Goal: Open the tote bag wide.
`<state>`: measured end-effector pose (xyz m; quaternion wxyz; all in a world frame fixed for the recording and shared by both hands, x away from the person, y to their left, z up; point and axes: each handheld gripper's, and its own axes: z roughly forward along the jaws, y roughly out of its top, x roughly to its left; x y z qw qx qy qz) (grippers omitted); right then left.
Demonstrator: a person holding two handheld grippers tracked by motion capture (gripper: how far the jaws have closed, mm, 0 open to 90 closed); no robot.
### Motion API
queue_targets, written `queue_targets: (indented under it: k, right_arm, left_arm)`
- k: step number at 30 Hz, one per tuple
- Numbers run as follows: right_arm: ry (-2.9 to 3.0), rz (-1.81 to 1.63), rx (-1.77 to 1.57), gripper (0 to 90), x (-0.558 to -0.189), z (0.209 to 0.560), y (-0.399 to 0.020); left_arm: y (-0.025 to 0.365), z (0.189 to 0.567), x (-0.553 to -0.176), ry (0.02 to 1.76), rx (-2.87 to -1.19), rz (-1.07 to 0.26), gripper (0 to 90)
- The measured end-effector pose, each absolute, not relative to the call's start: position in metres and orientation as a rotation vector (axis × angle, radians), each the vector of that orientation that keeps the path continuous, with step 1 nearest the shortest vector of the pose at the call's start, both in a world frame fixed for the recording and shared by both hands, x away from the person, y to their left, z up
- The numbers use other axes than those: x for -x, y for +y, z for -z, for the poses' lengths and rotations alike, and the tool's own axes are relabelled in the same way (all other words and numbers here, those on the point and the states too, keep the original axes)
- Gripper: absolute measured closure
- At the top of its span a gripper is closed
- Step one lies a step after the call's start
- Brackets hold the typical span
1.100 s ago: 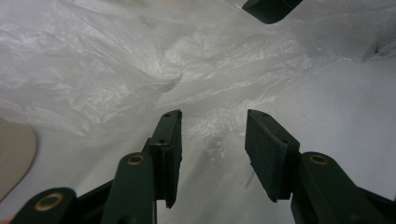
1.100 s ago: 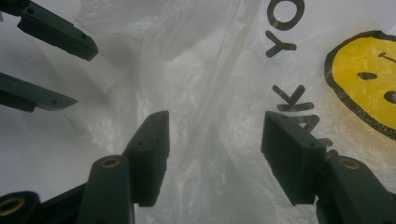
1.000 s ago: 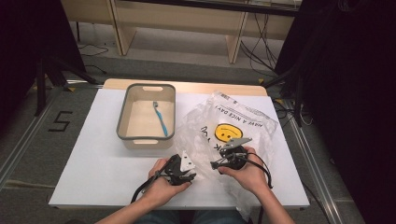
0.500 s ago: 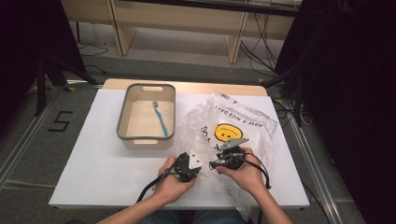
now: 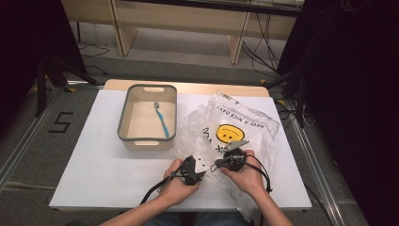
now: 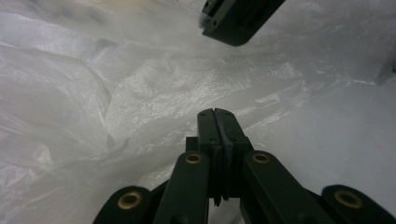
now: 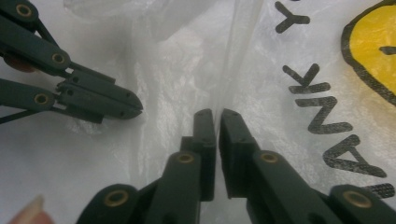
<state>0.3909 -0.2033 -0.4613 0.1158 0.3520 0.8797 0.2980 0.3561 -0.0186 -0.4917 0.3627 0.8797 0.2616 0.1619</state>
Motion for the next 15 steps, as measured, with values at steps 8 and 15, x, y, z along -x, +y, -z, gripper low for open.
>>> queue_targets:
  k: [8, 15]
  right_arm:
    - [2.481, -0.912, -1.022, 90.0, -0.39, 0.448, -0.209]
    - [2.341, -0.939, -1.0, 90.0, -0.386, 0.426, -0.217]
  left_arm:
    - [-0.019, 0.492, -0.355, 0.659, -2.279, -0.435, 89.4]
    - [-0.02, 0.492, -0.354, 0.647, -2.287, -0.454, 89.4]
